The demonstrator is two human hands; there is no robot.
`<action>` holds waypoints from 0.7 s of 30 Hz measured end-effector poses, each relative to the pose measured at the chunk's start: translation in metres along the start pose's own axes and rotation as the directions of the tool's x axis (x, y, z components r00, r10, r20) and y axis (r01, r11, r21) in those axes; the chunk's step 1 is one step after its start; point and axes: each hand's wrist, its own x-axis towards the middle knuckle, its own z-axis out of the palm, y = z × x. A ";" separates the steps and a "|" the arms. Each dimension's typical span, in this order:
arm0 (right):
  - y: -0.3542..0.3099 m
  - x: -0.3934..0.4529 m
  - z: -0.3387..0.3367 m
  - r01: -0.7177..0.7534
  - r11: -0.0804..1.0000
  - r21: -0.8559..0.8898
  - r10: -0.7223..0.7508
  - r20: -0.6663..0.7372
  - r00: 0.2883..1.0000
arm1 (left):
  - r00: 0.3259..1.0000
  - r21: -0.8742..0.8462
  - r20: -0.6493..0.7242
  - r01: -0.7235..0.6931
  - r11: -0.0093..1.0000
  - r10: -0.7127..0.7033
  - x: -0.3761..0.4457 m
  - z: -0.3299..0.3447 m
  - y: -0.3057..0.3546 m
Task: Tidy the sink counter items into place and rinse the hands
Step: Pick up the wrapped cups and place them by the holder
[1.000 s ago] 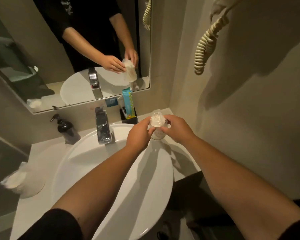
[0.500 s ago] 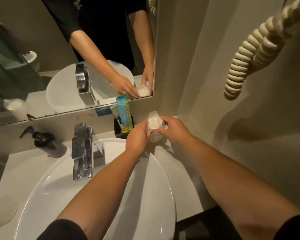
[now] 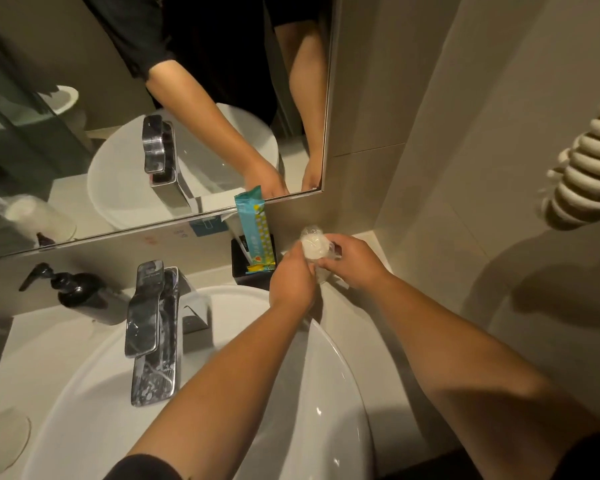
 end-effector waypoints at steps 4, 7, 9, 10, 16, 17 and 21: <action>0.003 0.003 0.001 0.012 1.000 -0.003 -0.012 -0.004 1.000 | 0.999 -0.002 -0.007 0.048 0.999 -0.048 0.002 0.001 0.000; 0.005 0.002 0.001 0.017 1.000 -0.011 -0.017 -0.010 1.000 | 0.999 0.004 -0.008 0.050 0.999 -0.050 0.002 0.002 0.000; 0.005 0.002 0.000 0.018 0.999 -0.028 -0.019 -0.006 1.000 | 0.999 0.009 -0.008 0.046 0.999 -0.046 0.003 0.003 -0.001; 0.004 0.002 -0.001 0.018 0.999 -0.042 -0.018 -0.003 1.000 | 0.999 0.015 -0.007 0.045 0.999 -0.045 0.003 0.003 -0.001; 0.001 -0.002 -0.006 -0.007 0.995 -0.099 0.008 0.003 1.000 | 0.997 0.060 0.038 0.067 0.996 -0.069 0.002 0.001 -0.001; 0.000 -0.004 -0.008 -0.009 0.993 -0.116 0.009 0.006 1.000 | 0.997 0.070 0.046 0.066 0.995 -0.069 0.001 0.000 0.001; -0.010 -0.018 -0.023 0.001 0.983 -0.183 -0.005 -0.018 1.000 | 0.999 0.088 0.049 0.014 0.996 -0.018 -0.011 -0.013 0.009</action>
